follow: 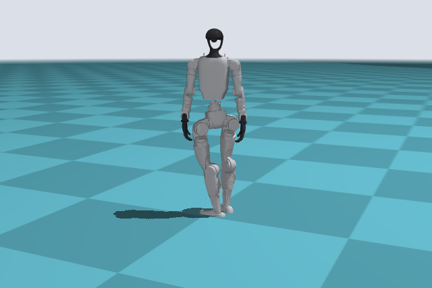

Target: In place motions

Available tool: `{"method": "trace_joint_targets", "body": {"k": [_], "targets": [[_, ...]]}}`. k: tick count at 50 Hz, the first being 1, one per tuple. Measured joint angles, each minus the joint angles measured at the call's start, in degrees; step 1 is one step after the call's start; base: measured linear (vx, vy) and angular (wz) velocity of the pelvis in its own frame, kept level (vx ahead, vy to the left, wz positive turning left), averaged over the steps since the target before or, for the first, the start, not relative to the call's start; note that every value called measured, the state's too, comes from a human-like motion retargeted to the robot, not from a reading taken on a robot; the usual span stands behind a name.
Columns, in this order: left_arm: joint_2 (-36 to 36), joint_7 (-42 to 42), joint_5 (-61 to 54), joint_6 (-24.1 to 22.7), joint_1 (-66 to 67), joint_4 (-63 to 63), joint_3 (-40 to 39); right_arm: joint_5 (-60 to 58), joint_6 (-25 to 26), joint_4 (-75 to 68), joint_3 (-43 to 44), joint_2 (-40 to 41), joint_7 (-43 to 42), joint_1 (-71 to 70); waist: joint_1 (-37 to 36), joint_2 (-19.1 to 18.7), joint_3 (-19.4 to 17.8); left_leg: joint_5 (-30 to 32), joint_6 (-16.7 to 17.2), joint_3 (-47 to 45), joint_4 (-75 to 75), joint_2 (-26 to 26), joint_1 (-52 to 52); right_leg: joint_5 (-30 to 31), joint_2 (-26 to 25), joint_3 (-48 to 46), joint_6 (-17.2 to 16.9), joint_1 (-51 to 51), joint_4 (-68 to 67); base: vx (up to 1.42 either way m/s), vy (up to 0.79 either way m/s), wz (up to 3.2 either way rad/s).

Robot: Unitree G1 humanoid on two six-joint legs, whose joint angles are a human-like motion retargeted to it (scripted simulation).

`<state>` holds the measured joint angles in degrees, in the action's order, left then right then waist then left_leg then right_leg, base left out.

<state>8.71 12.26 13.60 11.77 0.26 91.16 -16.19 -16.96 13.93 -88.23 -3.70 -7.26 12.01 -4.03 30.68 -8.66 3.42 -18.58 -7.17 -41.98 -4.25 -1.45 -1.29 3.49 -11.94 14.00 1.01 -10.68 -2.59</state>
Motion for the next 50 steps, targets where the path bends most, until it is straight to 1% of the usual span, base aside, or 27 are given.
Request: {"method": "trace_joint_targets", "body": {"k": [2, 3, 5, 15, 25, 30, 33, 35, 37, 42, 47, 50], "targets": [[0.3, 0.0, 0.2, 0.0, -1.4, -1.0, 1.1, 1.8, 0.3, -1.3, 0.9, -0.2, -0.3, 0.8, 1.5, -0.3, -0.4, 0.0, 0.0, 0.5, 0.0, -0.2, 0.2, 0.0, 0.1, -0.4, -0.1, -0.3, -0.1, -0.06, 0.02, 0.24], [0.4, 0.2, 0.2, 0.0, -2.3, -1.6, 1.8, 2.5, 0.5, -2.1, 1.6, -0.3, -0.2, 1.0, 4.2, -0.6, -0.8, 0.3, -0.4, 3.2, 0.1, 0.0, 0.7, -0.1, 0.4, -3.2, 0.0, -1.6, -1.0, -0.04, 0.01, 1.20], [0.5, 0.2, 0.1, -0.2, -3.5, -2.8, 2.4, 3.2, 1.0, -3.5, 2.0, -0.4, 0.3, 1.8, 5.3, -0.6, -1.0, 0.4, -0.5, 4.2, 0.1, 0.0, 1.0, -0.2, 0.7, -4.1, -0.1, -1.9, -1.2, -0.03, 0.00, 0.68], [-2.7, 1.8, -2.8, -1.7, -6.5, -5.0, 4.3, -1.3, 2.3, -5.6, 1.6, -0.4, 3.4, 3.7, 3.6, 0.0, -1.8, 0.7, -0.7, 6.1, 0.4, 0.5, 0.8, -1.1, 1.7, -6.4, 0.3, -0.4, -0.7, 0.02, -0.01, 0.22], [-3.0, 1.9, 1.9, -1.4, -4.2, -1.4, 6.5, -4.7, 0.9, -1.2, 0.0, -1.0, 1.5, 2.4, -1.1, 1.3, -1.7, 1.7, -1.6, 12.4, 1.9, 1.5, 0.6, -3.3, 4.8, -12.8, 0.5, 4.0, 0.5, 0.12, -0.01, 0.81], [-1.9, 1.4, 2.7, -1.1, -2.4, 0.2, 5.0, -5.3, 1.0, -0.4, 0.1, -1.8, 1.8, 1.4, 5.4, 1.6, -1.1, 4.2, -3.1, 27.7, 3.4, 4.4, 3.2, -4.9, 7.6, -28.3, 2.1, 4.4, 0.2, 0.20, 0.03, 2.85], [-1.0, 1.1, 2.3, -1.0, -1.0, 0.5, 3.4, -7.0, 1.3, -0.7, -0.9, -2.3, 1.9, 1.2, 5.4, 2.2, -0.1, 5.3, -3.6, 32.9, 4.0, 6.2, 4.0, -5.9, 8.0, -33.7, 3.3, 5.6, 0.9, 0.24, 0.05, 1.93], [-0.3, 0.7, 2.0, -0.9, 0.1, 0.5, 1.9, -8.5, 1.3, -0.8, -1.8, -2.5, 1.7, 1.2, 3.4, 2.8, 0.7, 5.8, -3.7, 34.2, 4.3, 7.1, 4.2, -6.6, 8.3, -35.4, 3.7, 6.6, 1.2, 0.21, 0.08, 1.00], [0.4, 0.2, 1.5, -1.0, 0.9, 0.5, 0.2, -9.7, 0.9, -0.5, -2.3, -2.5, 1.5, 1.3, -0.5, 3.7, 1.3, 6.2, -3.6, 33.3, 4.1, 7.6, 4.2, -7.1, 8.7, -34.9, 3.5, 7.9, 1.8, 0.16, 0.09, 0.62], [1.2, -0.7, -0.4, -1.3, 3.2, 1.0, -2.4, -11.1, 0.7, 0.7, -2.3, -1.8, 2.1, 2.0, 1.1, 5.1, 1.9, 8.4, -3.8, 42.0, 5.0, 10.7, 5.1, -7.9, 10.5, -45.0, 3.1, 10.7, 3.7, 0.14, 0.09, 1.87], [0.9, -0.9, -1.4, -1.4, 5.7, 2.5, -3.4, -16.6, 0.9, 1.4, -4.9, -1.2, 3.3, 2.4, -0.8, 6.5, 2.5, 9.6, -3.8, 45.5, 5.5, 12.9, 5.5, -8.6, 10.9, -49.1, 3.3, 12.3, 4.6, 0.08, 0.09, 0.89], [0.3, -2.0, -1.3, -1.6, 7.3, 2.8, -3.7, -20.5, 0.4, 2.1, -6.8, -0.9, 3.1, 2.4, -2.8, 7.1, 2.2, 10.0, -3.7, 45.1, 5.3, 13.1, 5.5, -8.8, 10.8, -49.2, 3.7, 12.1, 4.4, 0.02, 0.06, -0.47]]}}
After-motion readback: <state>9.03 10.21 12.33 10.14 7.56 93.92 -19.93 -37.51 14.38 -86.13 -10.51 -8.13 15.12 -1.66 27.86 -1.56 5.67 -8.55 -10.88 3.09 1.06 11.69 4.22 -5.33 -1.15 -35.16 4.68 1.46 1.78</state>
